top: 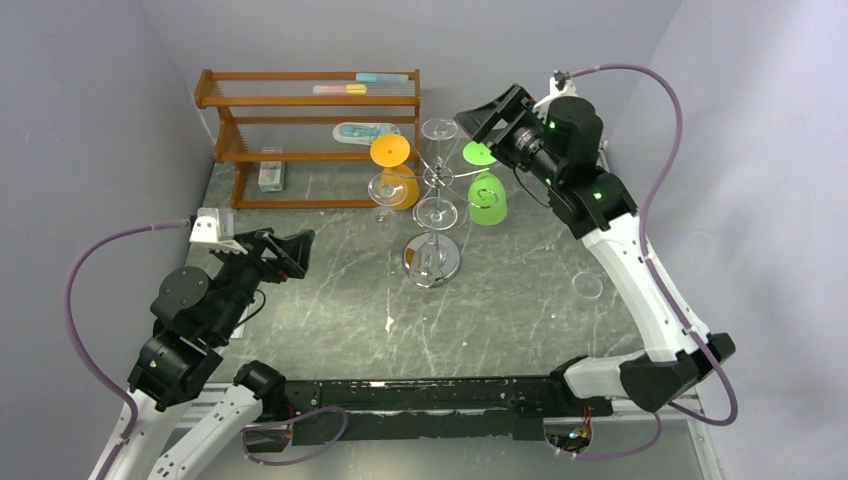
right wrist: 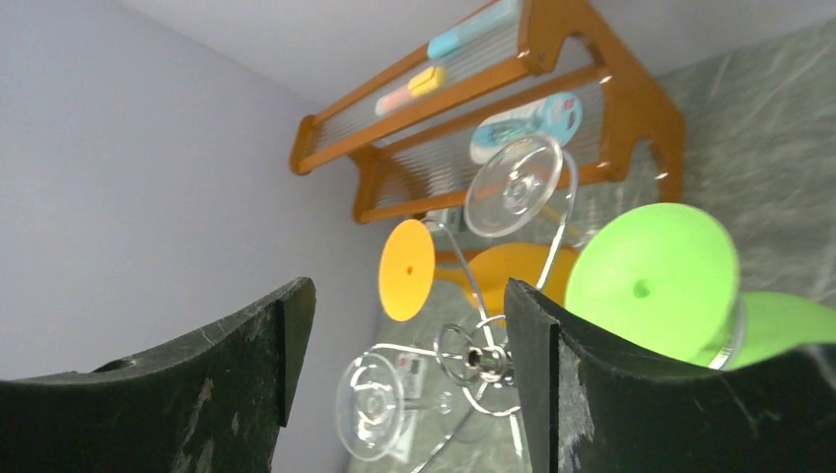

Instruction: Place the wine glass upside down on the wine glass rack

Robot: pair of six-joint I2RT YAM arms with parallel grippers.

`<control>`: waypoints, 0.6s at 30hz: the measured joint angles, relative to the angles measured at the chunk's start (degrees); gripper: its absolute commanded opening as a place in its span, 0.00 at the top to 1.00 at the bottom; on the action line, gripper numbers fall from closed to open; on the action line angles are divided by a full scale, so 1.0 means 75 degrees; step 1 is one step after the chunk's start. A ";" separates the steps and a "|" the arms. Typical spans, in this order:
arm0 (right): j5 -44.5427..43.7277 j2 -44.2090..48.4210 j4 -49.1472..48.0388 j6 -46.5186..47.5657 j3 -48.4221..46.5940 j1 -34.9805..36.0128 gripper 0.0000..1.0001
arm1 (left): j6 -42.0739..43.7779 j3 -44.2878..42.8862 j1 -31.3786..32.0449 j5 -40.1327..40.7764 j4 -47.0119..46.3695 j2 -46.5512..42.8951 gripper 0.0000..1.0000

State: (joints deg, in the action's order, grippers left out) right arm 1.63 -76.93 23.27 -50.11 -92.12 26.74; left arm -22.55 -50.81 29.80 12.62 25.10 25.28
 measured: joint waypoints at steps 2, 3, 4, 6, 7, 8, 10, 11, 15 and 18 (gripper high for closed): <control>-0.0283 0.0236 0.0108 0.0370 0.0017 0.0000 0.25 | 0.0000 0.0000 0.0000 -0.0003 0.0000 0.0000 0.06; -0.0440 0.0338 0.0154 0.0522 0.0035 0.0000 0.24 | 0.0003 0.0000 0.0000 -0.0012 0.0000 0.0000 0.06; -0.0711 0.0487 0.0245 0.0743 0.0099 0.0000 0.24 | 0.0003 0.0000 0.0000 -0.0029 0.0000 0.0000 0.05; -0.1297 0.0761 0.0472 0.1125 0.0248 0.0000 0.24 | 0.0009 0.0000 0.0000 -0.0044 0.0000 0.0000 0.05; -0.1652 0.0915 0.0653 0.1329 0.0318 -0.0003 0.24 | 0.0017 0.0000 0.0000 -0.0050 0.0000 0.0000 0.05; -0.2031 0.1052 0.0828 0.1524 0.0373 -0.0006 0.23 | 0.0029 0.0000 0.0000 -0.0052 -0.0003 0.0000 0.04; -0.2897 0.1294 0.1221 0.1836 0.0446 -0.0006 0.22 | 0.0055 0.0006 0.0000 -0.0052 -0.0029 0.0000 0.04; -0.3261 0.1390 0.1399 0.1923 0.0475 -0.0006 0.21 | 0.0067 0.0017 0.0000 -0.0052 -0.0061 0.0003 0.04; -0.4960 0.1807 0.2226 0.2124 0.0831 -0.0009 0.26 | 0.0122 0.0044 0.0000 -0.0055 -0.0178 0.0090 0.04; -0.6070 0.1979 0.3051 0.2055 0.1192 -0.0020 0.26 | 0.0152 0.0085 0.0000 -0.0052 -0.0239 0.0166 0.03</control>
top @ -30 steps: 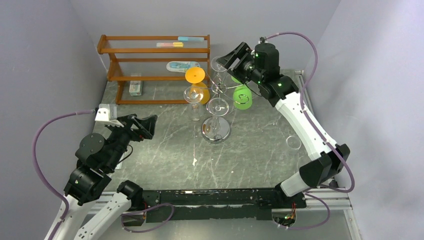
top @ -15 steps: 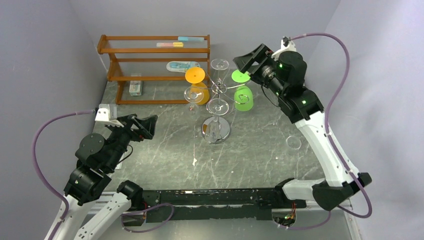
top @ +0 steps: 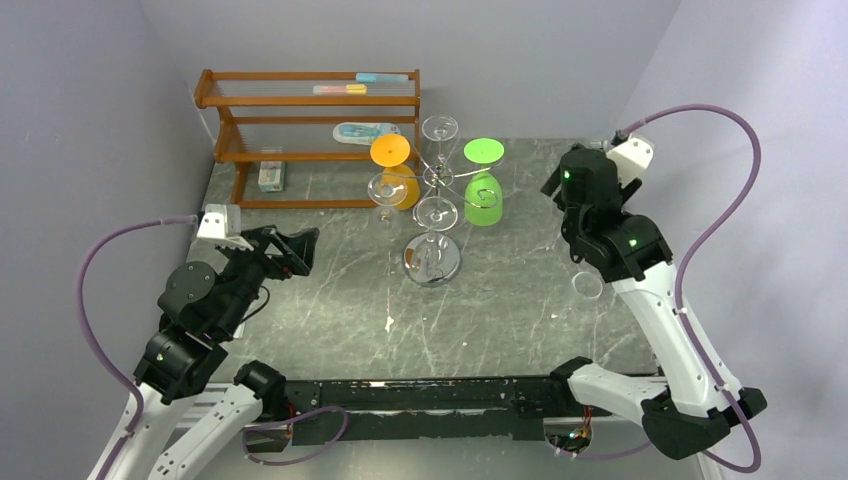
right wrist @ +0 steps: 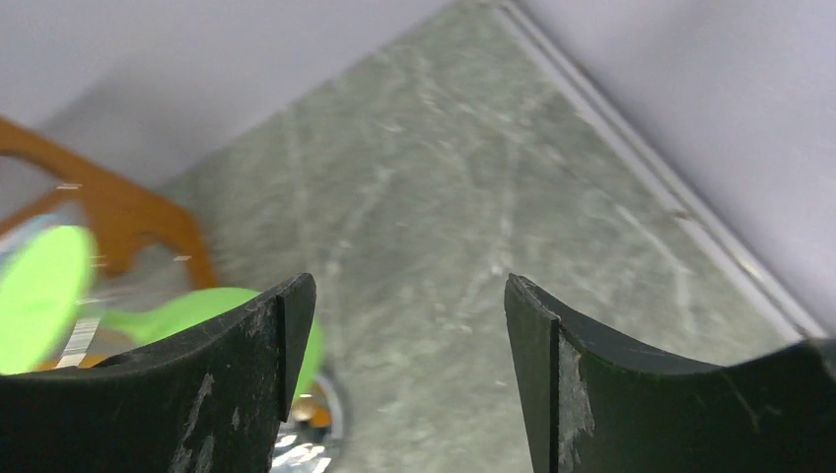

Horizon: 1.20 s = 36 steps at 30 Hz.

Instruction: Place the wine glass upside down on the wine glass rack

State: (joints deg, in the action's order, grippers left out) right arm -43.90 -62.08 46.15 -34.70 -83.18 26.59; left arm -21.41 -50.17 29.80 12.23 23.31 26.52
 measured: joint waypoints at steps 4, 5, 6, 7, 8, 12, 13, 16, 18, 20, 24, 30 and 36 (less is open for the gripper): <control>-0.0734 0.0122 0.0749 -0.0254 0.0586 -0.0105 0.26 | -0.0003 0.0087 0.0006 0.0003 -0.0050 0.0020 0.03; -0.0772 0.0152 0.0833 -0.0312 0.0720 -0.0140 0.26 | -0.0003 0.0093 0.0006 0.0000 -0.0076 0.0026 0.03; -0.0778 0.0189 0.0933 -0.0370 0.0889 -0.0175 0.26 | -0.0003 0.0099 0.0006 0.0000 -0.0114 0.0029 0.03; -0.0746 0.0230 0.0979 -0.0402 0.1064 -0.0198 0.26 | -0.0003 0.0099 0.0006 -0.0003 -0.0140 0.0038 0.03; -0.0694 0.0289 0.0979 -0.0428 0.1253 -0.0207 0.26 | -0.0003 0.0099 0.0006 -0.0006 -0.0166 0.0044 0.04; -0.0560 0.0493 0.1148 -0.0743 0.1874 -0.0216 0.26 | -0.0009 0.0131 0.0006 -0.0061 -0.0286 0.0052 0.03; -0.0545 0.0536 0.1253 -0.0906 0.1996 -0.0219 0.26 | -0.0032 0.0157 0.0006 -0.0061 -0.0344 0.0052 0.03; -0.0522 0.0629 0.1550 -0.1390 0.2264 -0.0221 0.26 | -0.0082 0.0277 0.0006 -0.0058 -0.0484 0.0044 0.04; -0.0428 0.0734 0.1641 -0.1705 0.2556 -0.0227 0.27 | -0.0114 0.0347 0.0006 -0.0058 -0.0545 0.0044 0.04; -0.0265 0.0825 0.1711 -0.1993 0.2879 -0.0230 0.29 | -0.0131 0.0405 0.0006 -0.0058 -0.0606 0.0044 0.04; 0.0067 0.0933 0.1839 -0.2623 0.3485 -0.0233 0.36 | -0.0152 0.0420 0.0006 -0.0055 -0.0635 0.0050 0.05; 0.0335 0.1058 0.1868 -0.3147 0.4030 -0.0239 0.46 | -0.0227 0.0420 0.0006 -0.0050 -0.0635 0.0050 0.05; 0.0487 0.1145 0.1649 -0.3171 0.4322 -0.0239 0.87 | -0.0329 0.0420 0.0006 -0.0050 -0.0635 0.0050 0.06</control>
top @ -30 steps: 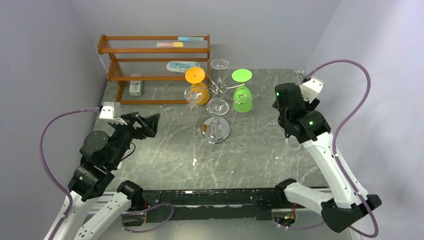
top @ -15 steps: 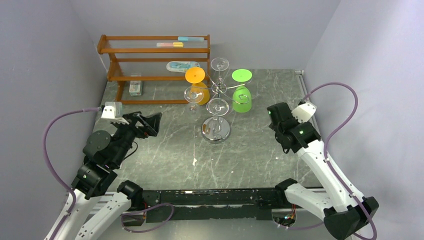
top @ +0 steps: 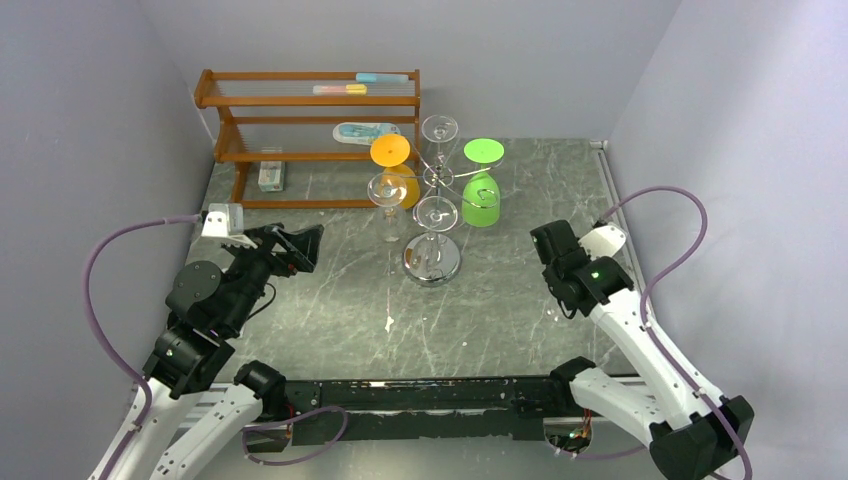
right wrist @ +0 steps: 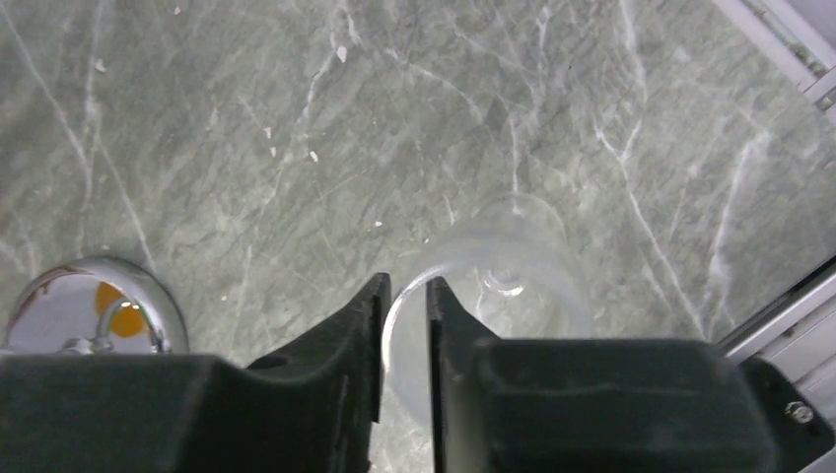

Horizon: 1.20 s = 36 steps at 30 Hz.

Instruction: Place the wine glass upside down on the wine glass rack

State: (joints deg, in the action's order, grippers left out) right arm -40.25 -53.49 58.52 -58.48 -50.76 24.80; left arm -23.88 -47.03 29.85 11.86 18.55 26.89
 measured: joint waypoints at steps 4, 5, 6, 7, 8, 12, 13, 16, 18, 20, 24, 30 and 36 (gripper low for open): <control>-0.0003 0.0262 -0.0108 0.0017 0.0035 0.0000 1.00 | -0.0047 -0.0020 0.0000 -0.0012 0.0009 0.0003 0.05; -0.0003 0.0318 -0.0140 0.0041 0.0035 0.0000 1.00 | -0.0017 -0.0047 0.0000 -0.0026 0.0017 0.0009 0.04; -0.0009 0.0370 -0.0163 0.0052 0.0029 0.0000 1.00 | 0.0032 -0.0105 0.0000 -0.0052 0.0044 0.0035 0.04; -0.0012 0.0417 -0.0187 0.0076 0.0017 0.0000 1.00 | 0.0105 -0.0239 0.0000 -0.0087 0.0070 0.0102 0.04; -0.0020 0.0443 -0.0195 0.0105 -0.0009 0.0000 1.00 | 0.0178 -0.0414 0.0000 -0.0119 0.0096 0.0189 0.04; -0.0076 0.0577 -0.0446 0.0347 -0.0347 0.0000 1.00 | 0.0358 -0.1314 -0.0003 -0.0391 0.0111 0.0644 0.04; -0.0090 0.0624 -0.0548 0.0411 -0.0446 0.0000 1.00 | 0.0356 -0.1553 0.0000 -0.0527 0.0076 0.0775 0.04; -0.0157 0.0851 -0.1081 0.0656 -0.0866 0.0000 1.00 | 0.0242 -0.1967 0.0000 -0.0962 -0.0058 0.1096 0.03; -0.0187 0.1075 -0.1553 0.0831 -0.1055 0.0000 1.00 | 0.0070 -0.2139 0.0000 -0.1247 -0.0166 0.1314 0.03; -0.0184 0.1413 -0.2159 0.1052 -0.1157 0.0000 1.00 | -0.0184 -0.2270 0.0000 -0.1600 -0.0338 0.1565 0.03; -0.0102 0.2180 -0.3500 0.1562 -0.1163 0.0000 1.00 | -0.0717 -0.2425 0.0000 -0.2340 -0.0793 0.2011 0.04; 0.0495 0.3112 -0.5490 0.2226 -0.1116 0.0000 1.00 | -0.1760 -0.2530 0.0000 -0.3316 -0.1993 0.2646 0.06; 0.2168 0.3640 -0.7533 0.2728 -0.0714 -0.0006 1.00 | -0.3174 -0.2445 0.0000 -0.4065 -0.3710 0.3503 0.04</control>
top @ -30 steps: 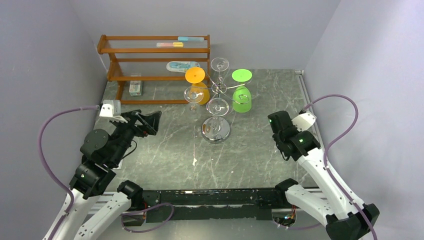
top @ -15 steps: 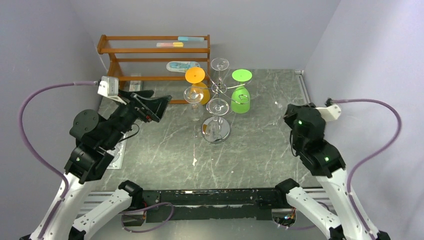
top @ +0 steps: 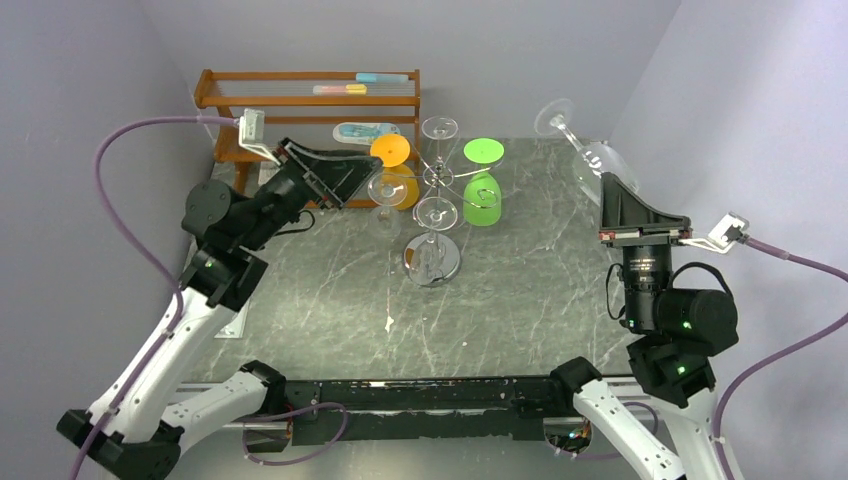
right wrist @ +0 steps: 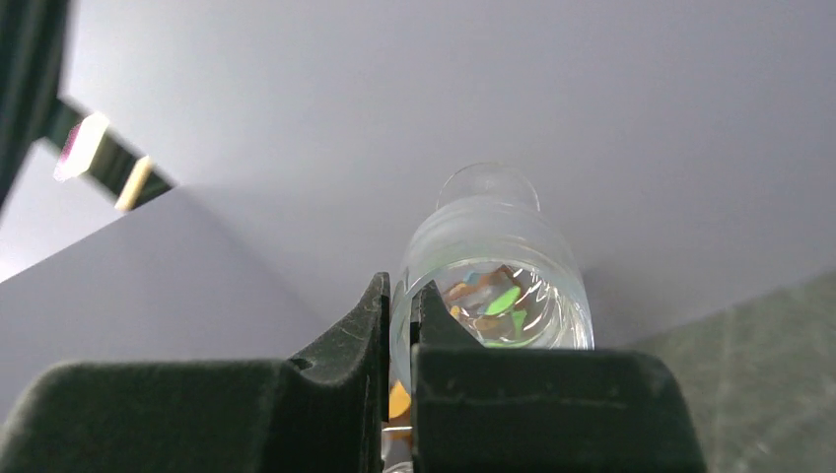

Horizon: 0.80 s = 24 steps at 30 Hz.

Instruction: Place the wine glass upside down on the wine glass rack

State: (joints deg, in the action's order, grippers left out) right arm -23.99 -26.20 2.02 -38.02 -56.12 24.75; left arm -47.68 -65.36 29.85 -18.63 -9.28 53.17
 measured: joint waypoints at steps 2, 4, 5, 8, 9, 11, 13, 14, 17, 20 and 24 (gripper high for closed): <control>0.0618 -0.0012 -0.0440 0.0055 0.0082 0.0000 1.00 | -0.0446 0.0061 0.0003 -0.0061 -0.0344 0.0227 0.04; 0.1326 -0.0047 -0.0941 0.0047 0.0163 0.0000 1.00 | -0.0857 0.0114 0.0029 -0.0067 -0.0644 0.0382 0.04; 0.1679 -0.0073 -0.1224 0.0015 0.0210 0.0000 1.00 | -0.1081 0.0149 0.0061 -0.0064 -0.0839 0.0443 0.04; 0.2681 -0.0219 -0.2159 -0.0242 0.0379 0.0000 1.00 | -0.1641 0.0274 0.0224 -0.0041 -0.1402 0.0554 0.04; 0.3037 -0.0318 -0.2573 -0.0391 0.0458 0.0000 1.00 | -0.1821 0.0306 0.0341 -0.0015 -0.1635 0.0603 0.04; 0.3488 -0.0504 -0.3139 -0.0673 0.0565 0.0000 1.00 | -0.2031 0.0309 0.0580 0.0020 -0.1985 0.0734 0.04; 0.3949 -0.0772 -0.3727 -0.0994 0.0664 0.0000 1.00 | -0.2124 0.0306 0.0863 0.0111 -0.2276 0.0895 0.05; 0.4167 -0.0930 -0.3995 -0.1160 0.0694 0.0000 1.00 | -0.2142 0.0306 0.1037 0.0201 -0.2422 0.0994 0.06; 0.4809 -0.1413 -0.4672 -0.1550 0.0708 0.0000 1.00 | -0.2072 0.0309 0.1524 0.0580 -0.2862 0.1265 0.08; 0.5316 -0.1798 -0.5214 -0.1938 0.0729 0.0000 1.00 | -0.1743 0.0385 0.2212 0.1300 -0.3637 0.1489 0.10; 0.5587 -0.1958 -0.5659 -0.2308 0.0898 0.0000 1.00 | -0.1151 0.0428 0.3057 0.2218 -0.4911 0.1915 0.12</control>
State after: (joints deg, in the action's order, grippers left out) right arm 17.91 -40.88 -40.42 -55.33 -49.39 24.75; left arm -56.31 -62.15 52.77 -2.00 -46.11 67.53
